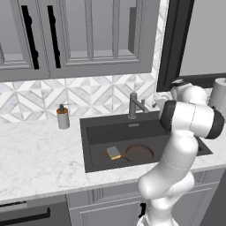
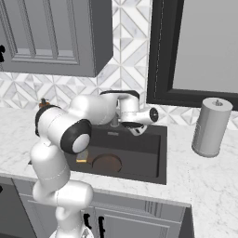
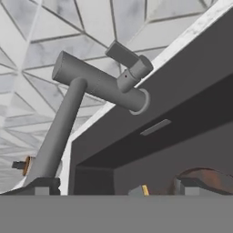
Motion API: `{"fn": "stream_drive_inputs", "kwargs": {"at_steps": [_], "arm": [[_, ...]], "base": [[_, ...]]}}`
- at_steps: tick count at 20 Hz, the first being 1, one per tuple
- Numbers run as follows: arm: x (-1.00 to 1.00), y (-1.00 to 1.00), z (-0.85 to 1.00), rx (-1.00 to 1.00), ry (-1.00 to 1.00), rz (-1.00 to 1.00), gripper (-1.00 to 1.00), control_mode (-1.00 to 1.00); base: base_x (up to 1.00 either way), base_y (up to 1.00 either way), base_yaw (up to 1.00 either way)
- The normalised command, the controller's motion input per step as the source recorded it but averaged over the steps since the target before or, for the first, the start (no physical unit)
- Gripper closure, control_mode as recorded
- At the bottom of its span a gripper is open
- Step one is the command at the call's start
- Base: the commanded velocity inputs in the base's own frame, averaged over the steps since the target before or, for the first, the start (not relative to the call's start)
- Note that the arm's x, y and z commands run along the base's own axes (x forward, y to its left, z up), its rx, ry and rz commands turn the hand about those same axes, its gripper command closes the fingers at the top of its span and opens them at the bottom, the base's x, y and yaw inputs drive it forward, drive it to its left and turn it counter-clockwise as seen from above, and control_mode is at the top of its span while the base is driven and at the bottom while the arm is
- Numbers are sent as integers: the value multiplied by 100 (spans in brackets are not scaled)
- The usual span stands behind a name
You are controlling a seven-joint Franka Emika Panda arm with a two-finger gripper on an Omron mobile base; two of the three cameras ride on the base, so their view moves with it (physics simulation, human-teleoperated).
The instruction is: Pick the pan and sponge and place them into the sink. Then turn on the water.
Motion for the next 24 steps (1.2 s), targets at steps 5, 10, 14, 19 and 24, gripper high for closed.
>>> {"fn": "stream_drive_inputs", "kwargs": {"at_steps": [5,10,14,19,24], "arm": [[11,0,-8,0,-1,0,-100,-100],[21,0,-8,0,-2,-1,-100,-100],[20,0,-9,0,0,-1,-100,-100],[26,0,-8,0,0,-1,-100,-100],[32,0,-8,0,0,-1,-100,-100]], "base": [[0,0,0],[0,0,0],[0,0,0],[0,0,0],[0,0,0]]}}
